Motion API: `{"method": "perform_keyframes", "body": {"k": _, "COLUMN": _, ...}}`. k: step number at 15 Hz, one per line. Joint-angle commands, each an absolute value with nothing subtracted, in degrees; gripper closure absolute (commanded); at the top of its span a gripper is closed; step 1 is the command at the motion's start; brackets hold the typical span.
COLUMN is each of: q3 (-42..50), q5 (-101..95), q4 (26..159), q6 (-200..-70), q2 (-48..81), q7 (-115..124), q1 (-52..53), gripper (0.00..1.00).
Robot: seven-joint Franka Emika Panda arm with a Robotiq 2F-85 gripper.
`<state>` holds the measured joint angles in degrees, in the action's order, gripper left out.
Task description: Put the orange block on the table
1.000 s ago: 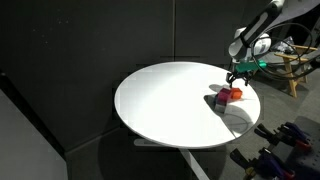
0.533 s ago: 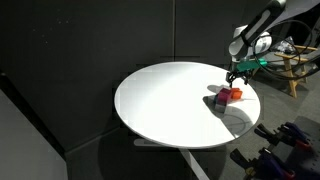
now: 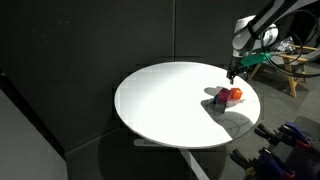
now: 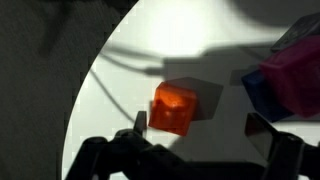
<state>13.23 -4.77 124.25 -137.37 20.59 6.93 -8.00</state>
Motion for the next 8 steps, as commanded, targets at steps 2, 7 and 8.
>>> {"method": "perform_keyframes", "body": {"k": 2, "q3": 11.9, "q5": -7.7, "q4": 130.9, "q6": -138.6, "q2": 12.1, "q7": 1.4, "q1": -7.8, "gripper": 0.00}}
{"method": "perform_keyframes", "body": {"k": 7, "q3": 10.4, "q5": -9.5, "q4": 136.9, "q6": -140.0, "q2": 5.2, "q7": -3.4, "q1": -7.7, "gripper": 0.00}}
{"method": "perform_keyframes", "body": {"k": 8, "q3": 10.1, "q5": -9.5, "q4": 137.9, "q6": -139.9, "q2": 4.0, "q7": -3.9, "q1": -7.7, "gripper": 0.00}}
